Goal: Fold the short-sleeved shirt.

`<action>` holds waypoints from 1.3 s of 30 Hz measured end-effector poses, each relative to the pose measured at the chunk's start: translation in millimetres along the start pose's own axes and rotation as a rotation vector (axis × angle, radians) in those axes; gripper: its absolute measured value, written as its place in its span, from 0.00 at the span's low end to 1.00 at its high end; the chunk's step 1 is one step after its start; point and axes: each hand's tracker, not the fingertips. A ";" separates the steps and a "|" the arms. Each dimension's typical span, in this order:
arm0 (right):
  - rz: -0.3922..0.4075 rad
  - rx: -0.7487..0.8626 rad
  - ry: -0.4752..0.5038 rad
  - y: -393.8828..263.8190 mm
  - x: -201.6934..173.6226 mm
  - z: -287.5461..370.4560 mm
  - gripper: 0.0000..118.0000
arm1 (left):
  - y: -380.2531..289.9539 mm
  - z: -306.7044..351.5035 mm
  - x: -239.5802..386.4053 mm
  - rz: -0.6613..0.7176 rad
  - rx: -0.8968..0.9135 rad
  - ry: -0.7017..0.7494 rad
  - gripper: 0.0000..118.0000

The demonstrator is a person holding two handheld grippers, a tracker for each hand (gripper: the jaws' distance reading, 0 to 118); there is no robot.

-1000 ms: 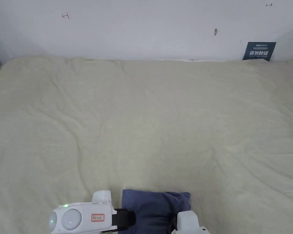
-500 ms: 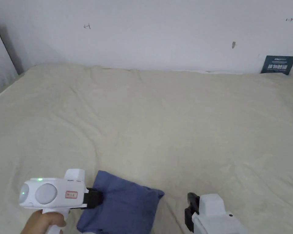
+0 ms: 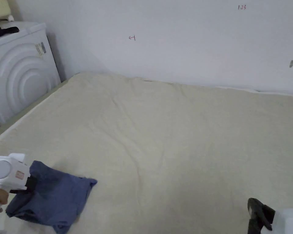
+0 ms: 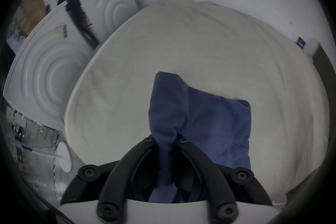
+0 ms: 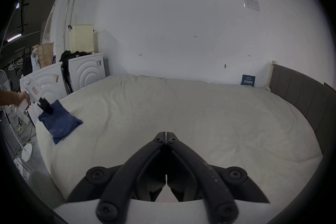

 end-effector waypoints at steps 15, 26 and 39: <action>-0.018 0.019 -0.020 22.5 -1.7 -6.4 0.01 | 2.6 -0.8 2.4 0.073 0.065 0.036 0.92; 0.017 0.202 -0.097 88.3 30.7 71.4 0.01 | -3.2 182.7 95.8 0.072 0.508 -0.034 0.86; 0.050 0.372 -0.247 116.8 82.4 152.4 0.01 | -75.2 321.2 255.6 -0.021 1.060 -0.210 0.86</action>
